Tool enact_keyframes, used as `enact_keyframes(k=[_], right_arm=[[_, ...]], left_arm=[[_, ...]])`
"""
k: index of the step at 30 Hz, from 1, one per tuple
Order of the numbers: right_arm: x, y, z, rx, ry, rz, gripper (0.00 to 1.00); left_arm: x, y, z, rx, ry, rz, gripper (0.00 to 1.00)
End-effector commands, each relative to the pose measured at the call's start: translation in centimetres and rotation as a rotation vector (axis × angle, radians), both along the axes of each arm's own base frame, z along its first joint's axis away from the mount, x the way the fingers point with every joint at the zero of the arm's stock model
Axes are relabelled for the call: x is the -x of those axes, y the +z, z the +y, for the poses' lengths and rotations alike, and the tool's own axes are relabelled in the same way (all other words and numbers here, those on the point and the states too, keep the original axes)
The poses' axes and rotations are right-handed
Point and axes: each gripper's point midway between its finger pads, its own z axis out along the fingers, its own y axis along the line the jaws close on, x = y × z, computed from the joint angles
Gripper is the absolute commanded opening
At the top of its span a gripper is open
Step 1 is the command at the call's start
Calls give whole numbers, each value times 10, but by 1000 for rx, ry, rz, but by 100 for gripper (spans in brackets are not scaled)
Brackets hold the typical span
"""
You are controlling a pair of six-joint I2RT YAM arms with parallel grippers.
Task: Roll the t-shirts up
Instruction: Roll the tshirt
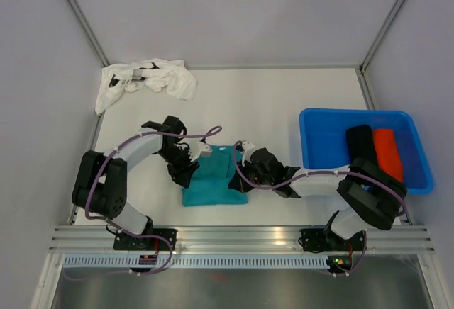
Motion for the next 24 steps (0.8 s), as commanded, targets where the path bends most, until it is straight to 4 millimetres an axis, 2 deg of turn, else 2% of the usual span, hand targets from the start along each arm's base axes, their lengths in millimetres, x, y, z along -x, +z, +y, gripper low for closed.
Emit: enact_keyframes(k=[1,3,5,7,8,9,10,11,13,14,17,24], right_arm=[[-4,6,9,-77,-16,36,0],[-4,4,10,-89,-24,66,0],[-4,-3,11,-89,-37,99,0],[-5,-6,11,-96,-49,116,0],[-5,-8,10,-98,-58,124,0],[-9,-6,9,-114,-84,136,0],[-9,-8,6,-115,-97,145,0],[-11,-10,4,-114,-109,150,0],[-15,-11,1,-114,-127,155,0],[-15,-11,1,-114,-129,157,0],[-16,-10,3,-115,-120,160,0],[-17,-10,1,-94,-117,143,0]], left_arm=[[-24,22,3,-11,19,-143,52],[-32,28,3,-22,34,-193,52],[-38,43,0,-4,34,-281,52],[-34,62,-14,15,-6,-393,54],[-27,59,-12,-14,-24,-427,55],[-19,62,-28,1,-86,-475,57],[-14,62,-30,-3,-112,-507,58],[-7,58,-26,-24,-121,-542,59],[0,50,-30,-24,-118,-537,62],[6,37,-24,-52,-118,-518,63],[18,15,-28,-78,-189,-553,65],[22,-11,-31,-119,-271,-588,66]])
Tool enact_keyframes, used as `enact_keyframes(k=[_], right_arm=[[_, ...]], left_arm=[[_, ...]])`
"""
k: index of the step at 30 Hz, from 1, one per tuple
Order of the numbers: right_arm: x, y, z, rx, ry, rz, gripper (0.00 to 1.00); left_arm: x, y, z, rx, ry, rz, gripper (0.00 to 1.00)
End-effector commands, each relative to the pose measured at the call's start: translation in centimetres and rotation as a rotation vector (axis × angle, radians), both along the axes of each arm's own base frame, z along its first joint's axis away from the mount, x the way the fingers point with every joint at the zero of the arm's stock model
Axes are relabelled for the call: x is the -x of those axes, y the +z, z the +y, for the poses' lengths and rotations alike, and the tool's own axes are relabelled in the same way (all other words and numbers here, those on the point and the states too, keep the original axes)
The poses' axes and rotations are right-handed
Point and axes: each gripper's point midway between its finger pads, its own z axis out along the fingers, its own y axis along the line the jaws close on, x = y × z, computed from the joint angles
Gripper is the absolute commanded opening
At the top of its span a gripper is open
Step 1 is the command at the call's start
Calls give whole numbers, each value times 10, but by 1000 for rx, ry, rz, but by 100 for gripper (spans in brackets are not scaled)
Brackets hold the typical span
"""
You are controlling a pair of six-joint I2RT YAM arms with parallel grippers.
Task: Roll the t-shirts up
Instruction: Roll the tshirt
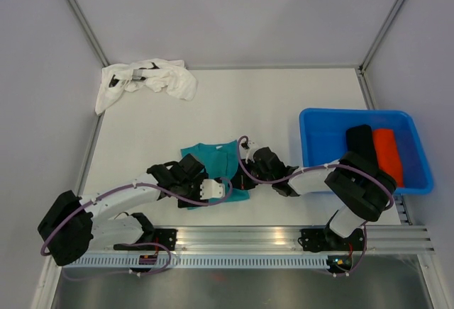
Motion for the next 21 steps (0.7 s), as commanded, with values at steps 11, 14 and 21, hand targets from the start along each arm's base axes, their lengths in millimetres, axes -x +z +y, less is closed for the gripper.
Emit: enact_keyframes(k=[11,14,21], right_arm=[[-2,19,0,18,76,-103,5],[-3,43,-7,42,141,-234,14],[6,88,-32,301,454,-811,40]], left_arm=[[3,-22,-6,2,4,36,67],[4,-19,-8,24,-14,37,67],[14,-20,-7,51,-56,102,67]])
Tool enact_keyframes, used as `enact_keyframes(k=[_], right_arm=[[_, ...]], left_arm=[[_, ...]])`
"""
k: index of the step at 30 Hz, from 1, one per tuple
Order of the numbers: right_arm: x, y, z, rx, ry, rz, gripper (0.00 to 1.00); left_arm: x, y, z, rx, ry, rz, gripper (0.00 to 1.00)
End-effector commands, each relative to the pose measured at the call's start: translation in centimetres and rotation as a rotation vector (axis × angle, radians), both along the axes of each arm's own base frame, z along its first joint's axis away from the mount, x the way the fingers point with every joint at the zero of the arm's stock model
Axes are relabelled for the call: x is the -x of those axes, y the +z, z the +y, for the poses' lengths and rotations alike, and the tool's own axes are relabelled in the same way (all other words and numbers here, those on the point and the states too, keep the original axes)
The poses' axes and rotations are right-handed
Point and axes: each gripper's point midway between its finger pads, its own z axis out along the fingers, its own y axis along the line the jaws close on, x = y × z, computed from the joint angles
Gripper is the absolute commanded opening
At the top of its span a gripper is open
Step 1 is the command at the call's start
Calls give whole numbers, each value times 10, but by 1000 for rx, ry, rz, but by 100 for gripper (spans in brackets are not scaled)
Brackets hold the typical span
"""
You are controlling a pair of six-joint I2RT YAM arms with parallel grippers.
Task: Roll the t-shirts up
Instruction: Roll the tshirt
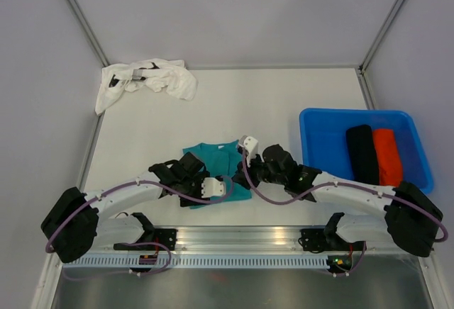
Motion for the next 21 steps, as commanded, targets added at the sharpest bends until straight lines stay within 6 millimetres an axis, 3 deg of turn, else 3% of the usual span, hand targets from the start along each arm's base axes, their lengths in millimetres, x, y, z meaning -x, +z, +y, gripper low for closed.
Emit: enact_keyframes(k=[1,6,10,17,21], right_arm=[[5,4,-18,227,189,-345,43],[25,-30,-49,462,436,-607,54],[42,-55,-54,526,560,-688,57],[29,-70,-44,618,516,-759,59],[25,-89,-46,678,527,-752,60]], left_arm=[[20,-11,1,19,-51,96,67],[21,-9,-1,34,-47,121,67],[18,-9,0,35,-38,130,67],[14,-5,-2,55,-34,133,67],[14,-3,-4,61,-40,138,67]])
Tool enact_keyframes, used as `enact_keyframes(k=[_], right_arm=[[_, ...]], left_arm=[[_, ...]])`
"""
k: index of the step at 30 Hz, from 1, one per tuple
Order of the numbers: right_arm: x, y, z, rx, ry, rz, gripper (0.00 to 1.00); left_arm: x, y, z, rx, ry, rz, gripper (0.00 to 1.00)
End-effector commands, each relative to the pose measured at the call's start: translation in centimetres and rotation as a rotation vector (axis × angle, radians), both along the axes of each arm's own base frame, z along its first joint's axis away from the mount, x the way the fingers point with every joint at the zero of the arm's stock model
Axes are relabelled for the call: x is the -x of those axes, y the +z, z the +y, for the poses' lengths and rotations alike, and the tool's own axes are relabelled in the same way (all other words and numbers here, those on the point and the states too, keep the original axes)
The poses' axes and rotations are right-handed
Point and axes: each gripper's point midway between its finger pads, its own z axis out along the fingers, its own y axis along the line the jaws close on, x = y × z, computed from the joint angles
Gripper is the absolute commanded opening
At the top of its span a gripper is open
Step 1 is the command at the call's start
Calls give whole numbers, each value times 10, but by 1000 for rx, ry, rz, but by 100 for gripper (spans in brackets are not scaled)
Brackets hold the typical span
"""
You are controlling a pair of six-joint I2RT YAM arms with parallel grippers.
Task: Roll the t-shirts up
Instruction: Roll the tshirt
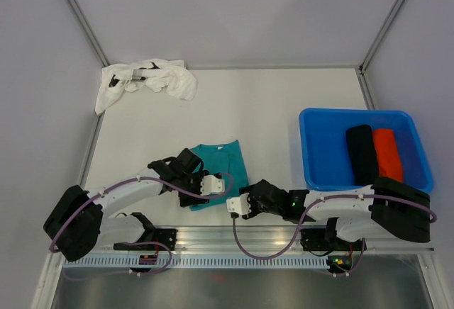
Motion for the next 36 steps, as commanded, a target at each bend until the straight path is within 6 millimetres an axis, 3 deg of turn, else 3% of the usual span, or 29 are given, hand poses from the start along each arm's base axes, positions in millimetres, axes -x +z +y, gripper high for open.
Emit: enact_keyframes(k=[1,4,8,9,17,20,25,27,28,29,36], right_arm=[[-14,-4,3,28,-14,-78,59],[-17,-16,-1,92,-39,-70,55],[-11,-25,-4,125,-48,-13,4],[-7,-21,1,104,-36,6,1],[22,-5,8,66,0,211,0],[24,5,11,12,-30,323,0],[11,20,15,-90,-84,464,0],[7,21,15,-113,-100,510,0],[5,21,14,-114,-112,513,0],[2,20,13,-114,-123,521,0],[-16,29,18,-178,-155,638,0]], left_arm=[[8,0,-2,5,-41,45,67],[7,1,-2,2,-43,47,67],[9,6,-3,9,-41,63,67],[8,12,-6,26,-39,61,67],[14,41,-3,44,-2,103,68],[15,56,-2,64,43,111,68],[17,92,-8,131,69,97,68],[18,95,-8,144,80,95,69],[21,93,-8,144,79,107,80],[22,91,-7,137,76,114,85],[9,74,-1,70,26,50,84]])
